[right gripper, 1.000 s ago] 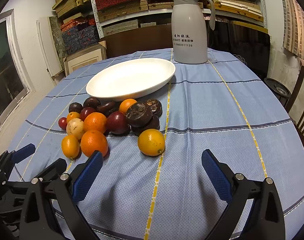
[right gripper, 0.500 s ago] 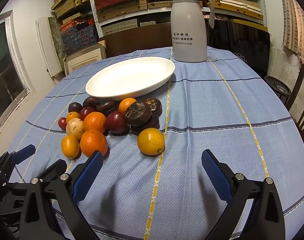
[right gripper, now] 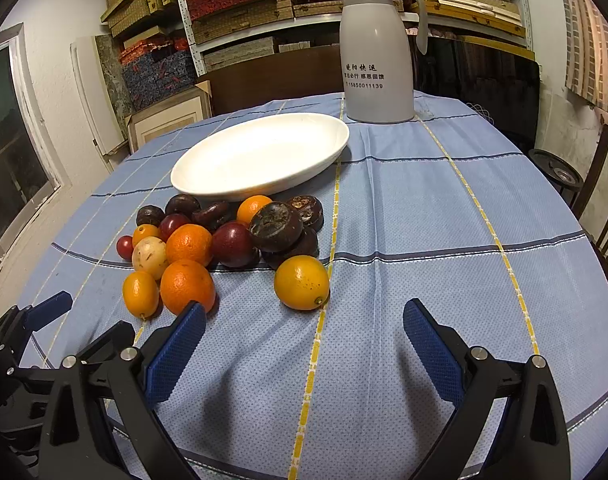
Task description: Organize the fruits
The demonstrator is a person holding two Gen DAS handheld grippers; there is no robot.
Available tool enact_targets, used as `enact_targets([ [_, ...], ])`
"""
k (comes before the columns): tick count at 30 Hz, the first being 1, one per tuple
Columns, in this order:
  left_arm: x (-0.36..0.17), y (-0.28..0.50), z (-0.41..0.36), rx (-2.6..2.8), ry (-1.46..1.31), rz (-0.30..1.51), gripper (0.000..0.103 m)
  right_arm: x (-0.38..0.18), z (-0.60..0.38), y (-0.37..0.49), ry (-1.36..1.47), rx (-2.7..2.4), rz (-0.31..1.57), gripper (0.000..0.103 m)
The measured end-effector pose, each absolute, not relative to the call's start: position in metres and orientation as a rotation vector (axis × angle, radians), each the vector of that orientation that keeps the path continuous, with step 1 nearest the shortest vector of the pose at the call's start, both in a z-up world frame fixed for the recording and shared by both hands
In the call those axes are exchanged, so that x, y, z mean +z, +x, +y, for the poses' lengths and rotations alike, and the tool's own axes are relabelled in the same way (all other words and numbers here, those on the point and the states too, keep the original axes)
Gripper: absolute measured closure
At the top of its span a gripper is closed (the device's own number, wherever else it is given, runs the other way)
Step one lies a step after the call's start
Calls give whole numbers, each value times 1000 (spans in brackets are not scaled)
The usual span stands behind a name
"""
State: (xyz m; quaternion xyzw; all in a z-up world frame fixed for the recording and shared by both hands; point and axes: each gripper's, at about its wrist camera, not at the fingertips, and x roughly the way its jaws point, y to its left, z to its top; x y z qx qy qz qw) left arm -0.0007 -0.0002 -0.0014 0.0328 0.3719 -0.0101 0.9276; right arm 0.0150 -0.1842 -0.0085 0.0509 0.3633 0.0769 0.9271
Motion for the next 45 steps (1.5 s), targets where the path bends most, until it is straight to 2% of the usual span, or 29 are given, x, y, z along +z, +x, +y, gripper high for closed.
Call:
enact_targets([
  [38, -4, 0, -2, -23, 69, 769, 4, -10, -184, 16, 114, 159, 753, 3],
  [45, -12, 7, 4, -55, 35, 837, 4, -16, -180, 19, 104, 160, 789, 3],
])
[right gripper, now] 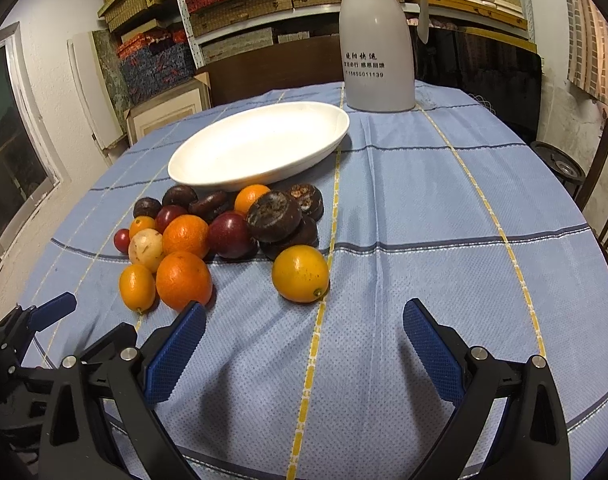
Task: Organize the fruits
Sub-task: 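Grasp a small orange fruit with the left gripper while the right gripper grasps a kumquat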
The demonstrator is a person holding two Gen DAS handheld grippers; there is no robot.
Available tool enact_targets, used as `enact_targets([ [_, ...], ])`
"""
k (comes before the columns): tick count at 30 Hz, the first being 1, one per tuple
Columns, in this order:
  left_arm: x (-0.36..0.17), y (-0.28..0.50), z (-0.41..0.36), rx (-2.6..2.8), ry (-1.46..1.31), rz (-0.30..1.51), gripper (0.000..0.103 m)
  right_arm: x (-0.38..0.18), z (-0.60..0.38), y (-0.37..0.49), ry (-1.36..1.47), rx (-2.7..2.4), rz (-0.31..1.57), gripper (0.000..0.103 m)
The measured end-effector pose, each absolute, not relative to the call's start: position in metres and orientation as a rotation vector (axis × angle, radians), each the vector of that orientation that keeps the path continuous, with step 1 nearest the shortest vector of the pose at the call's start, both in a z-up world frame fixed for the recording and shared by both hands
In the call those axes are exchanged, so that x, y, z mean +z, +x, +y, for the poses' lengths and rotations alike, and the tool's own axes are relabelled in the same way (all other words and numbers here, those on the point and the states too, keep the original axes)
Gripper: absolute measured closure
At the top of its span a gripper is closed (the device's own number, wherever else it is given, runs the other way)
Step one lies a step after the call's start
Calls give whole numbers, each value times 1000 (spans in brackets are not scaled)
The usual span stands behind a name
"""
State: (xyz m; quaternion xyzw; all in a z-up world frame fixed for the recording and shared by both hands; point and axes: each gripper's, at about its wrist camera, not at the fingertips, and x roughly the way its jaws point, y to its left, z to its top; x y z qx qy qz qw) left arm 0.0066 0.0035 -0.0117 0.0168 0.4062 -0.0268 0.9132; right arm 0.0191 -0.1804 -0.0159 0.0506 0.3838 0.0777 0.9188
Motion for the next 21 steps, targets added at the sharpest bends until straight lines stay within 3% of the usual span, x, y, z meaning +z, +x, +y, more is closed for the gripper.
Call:
enact_targets([
  [8, -35, 23, 19, -89, 22, 1018, 4, -23, -182, 7, -75, 95, 861, 3],
  [15, -43, 25, 20, -129, 92, 1004, 4, -37, -208, 21, -56, 122, 991, 3],
  [21, -39, 30, 16, -108, 84, 1017, 4, -37, -214, 25, -68, 165, 991, 3],
])
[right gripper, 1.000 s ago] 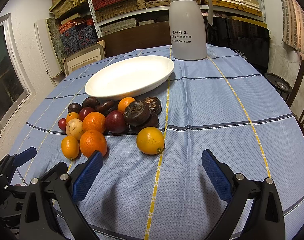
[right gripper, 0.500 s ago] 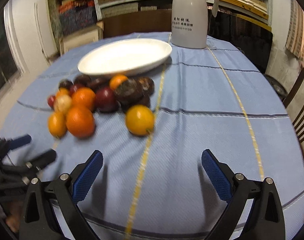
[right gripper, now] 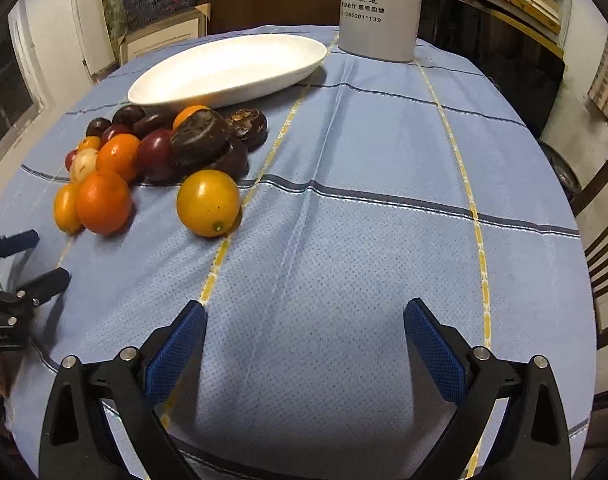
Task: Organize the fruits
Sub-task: 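Grasp a small orange fruit with the left gripper while the right gripper grasps a kumquat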
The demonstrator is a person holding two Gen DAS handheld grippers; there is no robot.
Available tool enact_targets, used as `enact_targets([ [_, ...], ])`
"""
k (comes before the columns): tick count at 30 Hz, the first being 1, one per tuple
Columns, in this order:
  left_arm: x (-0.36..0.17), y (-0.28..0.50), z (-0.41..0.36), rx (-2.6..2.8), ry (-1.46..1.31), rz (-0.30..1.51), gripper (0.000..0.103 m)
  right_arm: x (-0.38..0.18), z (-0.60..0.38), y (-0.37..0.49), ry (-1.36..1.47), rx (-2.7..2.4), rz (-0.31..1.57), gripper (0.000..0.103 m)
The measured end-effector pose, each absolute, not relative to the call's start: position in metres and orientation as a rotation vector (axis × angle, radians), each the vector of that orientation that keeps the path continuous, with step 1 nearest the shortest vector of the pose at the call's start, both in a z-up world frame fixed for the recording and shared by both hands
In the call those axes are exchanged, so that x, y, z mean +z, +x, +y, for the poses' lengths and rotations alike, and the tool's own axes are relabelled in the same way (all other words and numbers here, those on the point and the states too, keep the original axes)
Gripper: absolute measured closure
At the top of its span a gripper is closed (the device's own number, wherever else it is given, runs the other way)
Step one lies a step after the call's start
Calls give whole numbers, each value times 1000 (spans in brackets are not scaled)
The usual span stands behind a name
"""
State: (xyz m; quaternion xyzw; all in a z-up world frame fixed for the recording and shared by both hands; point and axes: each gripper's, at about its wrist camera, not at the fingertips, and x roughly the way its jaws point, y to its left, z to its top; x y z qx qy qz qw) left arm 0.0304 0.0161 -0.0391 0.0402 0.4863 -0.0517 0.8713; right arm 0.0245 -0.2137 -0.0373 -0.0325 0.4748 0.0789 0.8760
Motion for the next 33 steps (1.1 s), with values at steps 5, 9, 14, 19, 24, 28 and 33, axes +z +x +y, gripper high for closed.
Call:
enact_targets([
  [5, -36, 47, 5, -166, 89, 1012, 4, -33, -204, 39, -71, 241, 972, 3],
  [9, -33, 60, 5, -181, 83, 987, 4, -18, -187, 41, -97, 280, 863, 3],
  [14, -34, 65, 8, -233, 47, 982, 4, -21, -175, 52, -123, 317, 861, 21],
  [19, -34, 69, 13, -270, -7, 959, 4, -27, -184, 63, -44, 354, 910, 47],
  [24, -31, 63, 9, -344, -13, 929, 22, -27, -179, 66, -47, 400, 901, 66],
  [28, -28, 57, 5, -373, -6, 909, 37, -28, -180, 65, -30, 407, 900, 66],
  [33, -28, 59, 15, -357, -55, 911, 44, -28, -183, 68, -15, 414, 901, 66],
])
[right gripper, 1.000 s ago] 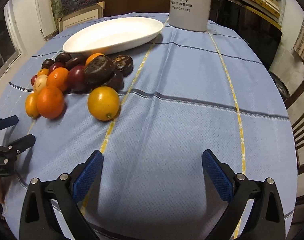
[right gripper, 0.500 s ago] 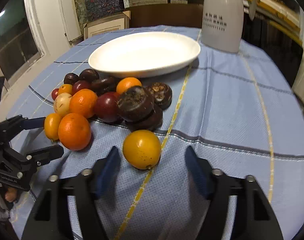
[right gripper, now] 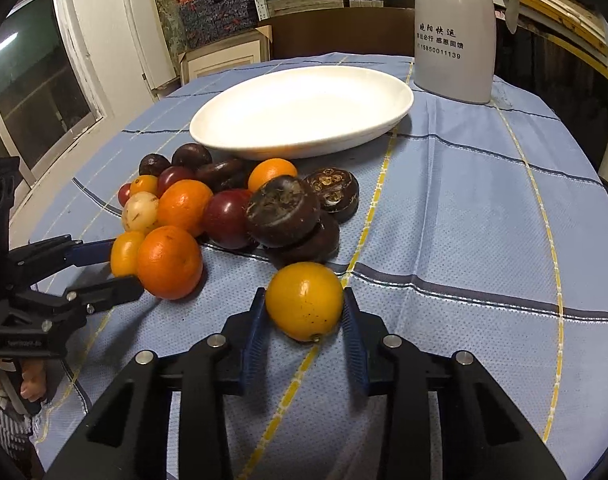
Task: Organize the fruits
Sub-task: 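Grasp a small orange fruit with the left gripper while the right gripper grasps a kumquat, then carry both small orange fruits over the white plate and open both grippers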
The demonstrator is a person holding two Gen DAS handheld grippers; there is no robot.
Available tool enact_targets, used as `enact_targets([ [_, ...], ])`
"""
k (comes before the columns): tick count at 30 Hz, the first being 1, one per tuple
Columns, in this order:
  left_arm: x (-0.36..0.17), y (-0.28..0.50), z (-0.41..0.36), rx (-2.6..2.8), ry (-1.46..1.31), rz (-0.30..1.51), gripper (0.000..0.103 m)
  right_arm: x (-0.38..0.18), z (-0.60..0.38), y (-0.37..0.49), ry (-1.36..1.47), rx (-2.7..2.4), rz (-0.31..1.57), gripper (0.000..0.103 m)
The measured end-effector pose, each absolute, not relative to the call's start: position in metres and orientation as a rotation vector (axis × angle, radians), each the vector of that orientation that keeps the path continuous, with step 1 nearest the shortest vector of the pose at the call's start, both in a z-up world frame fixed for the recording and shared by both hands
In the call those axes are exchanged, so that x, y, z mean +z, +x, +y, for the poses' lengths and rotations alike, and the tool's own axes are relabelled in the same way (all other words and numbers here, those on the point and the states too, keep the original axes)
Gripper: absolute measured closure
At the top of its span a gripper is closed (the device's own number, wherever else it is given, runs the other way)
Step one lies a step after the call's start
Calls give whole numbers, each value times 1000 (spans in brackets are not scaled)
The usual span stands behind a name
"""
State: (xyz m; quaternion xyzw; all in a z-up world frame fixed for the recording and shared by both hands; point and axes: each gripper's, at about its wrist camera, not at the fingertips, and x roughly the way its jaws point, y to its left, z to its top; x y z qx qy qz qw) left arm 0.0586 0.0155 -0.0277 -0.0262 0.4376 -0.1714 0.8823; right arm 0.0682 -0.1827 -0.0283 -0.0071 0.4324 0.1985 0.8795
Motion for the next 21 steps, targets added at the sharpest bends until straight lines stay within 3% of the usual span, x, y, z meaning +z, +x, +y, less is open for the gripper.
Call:
enact_targets([
  [1, -27, 59, 17, -361, -66, 912, 50, -28, -185, 69, -3, 417, 904, 66],
  [9, -30, 64, 20, -321, -81, 923, 53, -30, -186, 71, -2, 413, 904, 66],
  [14, -28, 66, 16, -333, -97, 916, 64, -30, -186, 72, 9, 417, 905, 66],
  [21, -22, 51, 16, -319, -84, 881, 65, -30, -195, 73, 67, 435, 913, 66],
])
